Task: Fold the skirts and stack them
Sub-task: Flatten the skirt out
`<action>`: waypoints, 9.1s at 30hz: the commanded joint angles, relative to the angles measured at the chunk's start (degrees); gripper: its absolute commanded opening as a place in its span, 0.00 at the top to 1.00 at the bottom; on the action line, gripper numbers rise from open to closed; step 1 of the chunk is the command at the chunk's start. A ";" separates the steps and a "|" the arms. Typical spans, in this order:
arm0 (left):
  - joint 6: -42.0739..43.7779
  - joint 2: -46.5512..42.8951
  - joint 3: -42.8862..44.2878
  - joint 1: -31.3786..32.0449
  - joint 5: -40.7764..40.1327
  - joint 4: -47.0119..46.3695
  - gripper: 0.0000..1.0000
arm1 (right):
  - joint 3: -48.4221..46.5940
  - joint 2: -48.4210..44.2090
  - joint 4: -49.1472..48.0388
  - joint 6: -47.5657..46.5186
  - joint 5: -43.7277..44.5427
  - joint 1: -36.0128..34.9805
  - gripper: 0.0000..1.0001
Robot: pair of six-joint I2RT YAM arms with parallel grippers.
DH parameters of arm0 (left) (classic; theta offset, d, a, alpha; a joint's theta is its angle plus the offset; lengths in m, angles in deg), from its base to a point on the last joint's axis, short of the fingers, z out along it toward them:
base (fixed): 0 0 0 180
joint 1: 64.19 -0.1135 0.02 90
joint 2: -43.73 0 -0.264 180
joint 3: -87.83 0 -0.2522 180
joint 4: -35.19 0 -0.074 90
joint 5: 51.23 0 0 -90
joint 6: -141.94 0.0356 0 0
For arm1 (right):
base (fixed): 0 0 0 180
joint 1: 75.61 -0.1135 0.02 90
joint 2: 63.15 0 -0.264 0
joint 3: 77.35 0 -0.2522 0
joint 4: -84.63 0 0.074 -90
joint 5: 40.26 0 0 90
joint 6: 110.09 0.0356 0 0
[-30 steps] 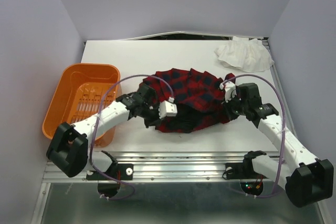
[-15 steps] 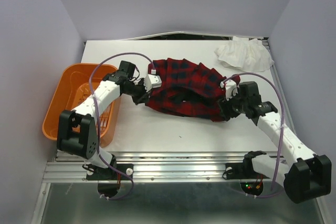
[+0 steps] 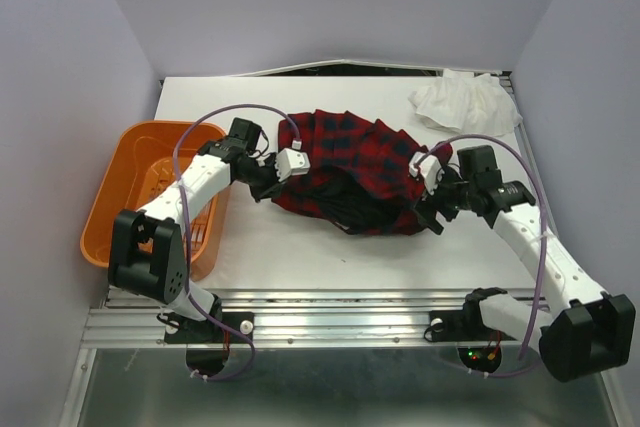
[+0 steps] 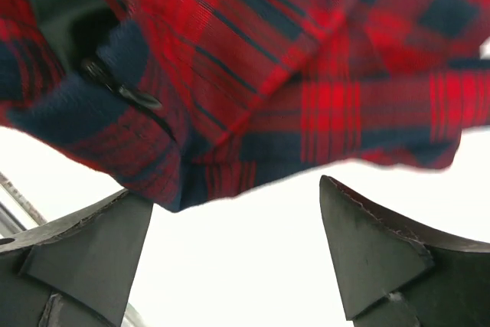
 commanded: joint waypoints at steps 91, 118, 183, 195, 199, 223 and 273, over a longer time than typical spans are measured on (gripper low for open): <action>-6.73 -4.45 6.01 -6.15 1.81 -2.41 1.00 | -10.10 -0.55 -8.62 0.37 19.97 -14.75 0.99; -31.69 -15.98 21.81 -14.86 -0.12 -39.76 1.00 | -27.84 4.33 -46.32 9.69 37.80 0.30 0.99; -24.22 -27.75 1.35 -39.20 -13.94 -13.40 1.00 | -30.93 26.87 -28.14 31.93 -1.67 -24.58 0.99; -33.79 -22.38 12.78 -31.82 5.41 -24.13 1.00 | -38.58 18.17 -26.91 25.25 14.51 -6.56 0.99; -37.40 -16.43 22.08 -28.66 7.43 -27.38 1.00 | -43.50 16.76 -27.87 21.82 18.81 -2.52 0.99; -38.81 -0.45 37.45 -18.46 3.67 -23.07 1.00 | -45.68 28.14 -38.59 16.01 29.02 0.82 0.99; 20.51 -16.67 -17.18 -11.17 7.35 -1.02 1.00 | 10.72 8.43 -18.49 -24.92 -8.95 5.22 0.99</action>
